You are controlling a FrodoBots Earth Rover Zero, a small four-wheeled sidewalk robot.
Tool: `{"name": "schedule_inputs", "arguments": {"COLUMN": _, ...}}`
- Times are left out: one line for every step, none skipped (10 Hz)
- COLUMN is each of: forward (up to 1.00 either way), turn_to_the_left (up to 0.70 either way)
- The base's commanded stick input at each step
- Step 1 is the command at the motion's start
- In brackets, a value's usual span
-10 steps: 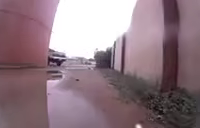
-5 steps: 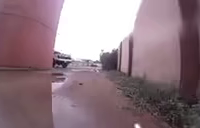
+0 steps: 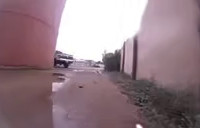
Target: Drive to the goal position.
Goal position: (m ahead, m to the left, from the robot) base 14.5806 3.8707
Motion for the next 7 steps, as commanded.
{"name": "schedule_inputs", "arguments": {"forward": 0.7, "turn_to_the_left": 0.01}}
{"name": "schedule_inputs", "arguments": {"forward": 0.7, "turn_to_the_left": 0.01}}
{"name": "schedule_inputs", "arguments": {"forward": 0.7, "turn_to_the_left": 0.01}}
{"name": "schedule_inputs", "arguments": {"forward": 0.7, "turn_to_the_left": 0.01}}
{"name": "schedule_inputs", "arguments": {"forward": 0.7, "turn_to_the_left": 0.01}}
{"name": "schedule_inputs", "arguments": {"forward": 0.7, "turn_to_the_left": 0.01}}
{"name": "schedule_inputs", "arguments": {"forward": 0.7, "turn_to_the_left": 0.01}}
